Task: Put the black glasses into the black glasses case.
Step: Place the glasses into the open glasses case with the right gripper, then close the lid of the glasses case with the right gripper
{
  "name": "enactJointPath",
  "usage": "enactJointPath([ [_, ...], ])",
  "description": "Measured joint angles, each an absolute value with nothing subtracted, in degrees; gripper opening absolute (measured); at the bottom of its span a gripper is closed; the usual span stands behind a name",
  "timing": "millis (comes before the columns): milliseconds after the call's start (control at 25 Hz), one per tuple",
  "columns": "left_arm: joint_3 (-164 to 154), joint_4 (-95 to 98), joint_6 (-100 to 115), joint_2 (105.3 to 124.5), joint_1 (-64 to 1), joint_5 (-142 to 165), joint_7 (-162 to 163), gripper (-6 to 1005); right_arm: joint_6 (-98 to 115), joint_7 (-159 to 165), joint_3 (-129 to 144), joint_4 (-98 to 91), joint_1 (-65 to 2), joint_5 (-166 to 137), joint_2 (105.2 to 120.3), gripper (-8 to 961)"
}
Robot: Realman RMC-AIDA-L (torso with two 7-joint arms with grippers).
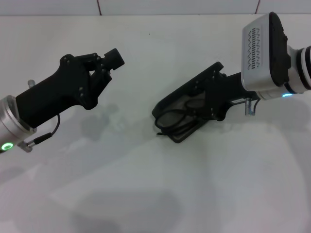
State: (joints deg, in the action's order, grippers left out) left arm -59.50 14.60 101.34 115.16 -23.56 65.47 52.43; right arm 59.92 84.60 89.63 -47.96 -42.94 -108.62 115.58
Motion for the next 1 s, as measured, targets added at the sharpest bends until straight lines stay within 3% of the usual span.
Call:
enactJointPath([
  [1000, -59.9, 14.7, 101.7, 115.32, -23.8, 66.6, 53.1, 15, 71.9, 89.3, 74.8, -50.0, -41.3, -111.1, 115.66, 436],
])
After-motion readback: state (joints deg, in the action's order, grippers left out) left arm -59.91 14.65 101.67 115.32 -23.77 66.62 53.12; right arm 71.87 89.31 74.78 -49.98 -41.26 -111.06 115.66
